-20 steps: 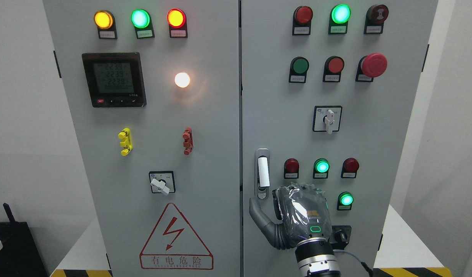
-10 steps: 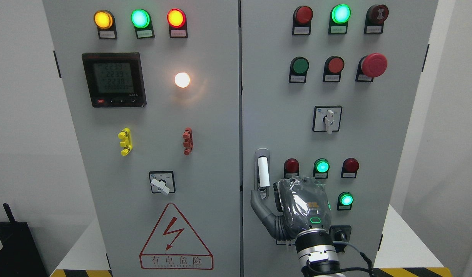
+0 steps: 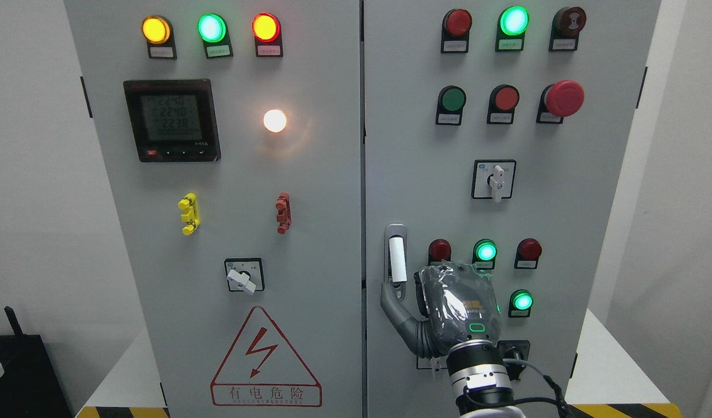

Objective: Release door handle

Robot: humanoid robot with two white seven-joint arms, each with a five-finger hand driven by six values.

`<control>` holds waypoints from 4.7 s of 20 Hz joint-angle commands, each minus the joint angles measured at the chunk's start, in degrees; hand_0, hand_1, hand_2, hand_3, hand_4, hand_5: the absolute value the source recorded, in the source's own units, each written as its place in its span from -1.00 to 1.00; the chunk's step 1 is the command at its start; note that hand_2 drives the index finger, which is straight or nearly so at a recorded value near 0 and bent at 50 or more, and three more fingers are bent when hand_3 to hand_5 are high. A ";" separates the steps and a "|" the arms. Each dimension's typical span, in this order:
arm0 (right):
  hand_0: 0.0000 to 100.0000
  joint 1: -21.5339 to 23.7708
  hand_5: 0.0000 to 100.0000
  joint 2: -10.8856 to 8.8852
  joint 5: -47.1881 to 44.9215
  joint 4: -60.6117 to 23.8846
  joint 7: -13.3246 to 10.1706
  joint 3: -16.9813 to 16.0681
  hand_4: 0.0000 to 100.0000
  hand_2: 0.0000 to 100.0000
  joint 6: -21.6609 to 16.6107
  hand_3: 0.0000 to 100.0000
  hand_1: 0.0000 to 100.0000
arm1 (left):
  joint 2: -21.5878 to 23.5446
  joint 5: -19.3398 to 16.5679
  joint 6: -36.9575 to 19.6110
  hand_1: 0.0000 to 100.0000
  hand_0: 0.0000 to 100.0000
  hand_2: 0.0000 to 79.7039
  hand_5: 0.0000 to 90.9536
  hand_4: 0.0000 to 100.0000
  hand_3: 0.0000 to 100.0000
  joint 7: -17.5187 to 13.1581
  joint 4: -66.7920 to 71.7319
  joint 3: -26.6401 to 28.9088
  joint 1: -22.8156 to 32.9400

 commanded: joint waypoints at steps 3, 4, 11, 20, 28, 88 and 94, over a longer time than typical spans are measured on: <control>0.00 -0.08 0.99 0.05 -0.17 0.23 -0.11 -0.78 0.80 0.98 0.03 1.00 -0.88 | 0.00 0.00 0.03 -0.22 -0.76 -1.00 -1.00 -1.00 -1.00 0.03 0.00 0.97 -1.49; 0.00 -0.08 0.99 0.05 -0.08 0.14 -0.11 -0.86 0.81 0.98 0.03 1.00 -0.88 | 0.00 0.00 0.03 -0.22 -0.76 -1.00 -1.00 -1.00 -1.00 0.03 0.00 0.97 -1.49; 0.02 0.27 0.99 -0.03 -0.17 -0.13 -0.11 -1.39 0.81 0.98 0.03 1.00 -0.85 | 0.00 0.00 0.03 -0.22 -0.76 -1.00 -1.00 -1.00 -1.00 0.03 0.00 0.97 -1.49; 0.04 0.80 0.98 -0.12 -0.17 -1.09 -0.29 -2.62 0.81 0.98 0.03 1.00 -0.83 | 0.00 0.00 0.03 -0.22 -0.76 -1.00 -1.00 -1.00 -1.00 0.03 0.00 0.97 -1.49; 0.05 0.80 0.98 -0.12 -0.26 -1.62 -0.29 -3.50 0.80 0.97 -0.06 1.00 -0.84 | 0.00 0.00 0.03 -0.22 -0.76 -1.00 -1.00 -1.00 -1.00 0.03 0.00 0.97 -1.49; 0.07 0.70 0.98 -0.65 -0.96 -3.99 -0.29 -4.91 0.80 0.96 -0.76 1.00 -0.77 | 0.00 0.00 0.03 -0.22 -0.76 -1.00 -1.00 -1.00 -1.00 0.03 0.00 0.97 -1.49; 0.07 5.01 0.98 -2.05 -0.87 -8.47 -2.04 -4.82 0.79 0.96 -3.30 1.00 -0.77 | 0.00 0.00 0.03 -0.22 -0.76 -1.00 -1.00 -1.00 -1.00 0.03 0.00 0.97 -1.49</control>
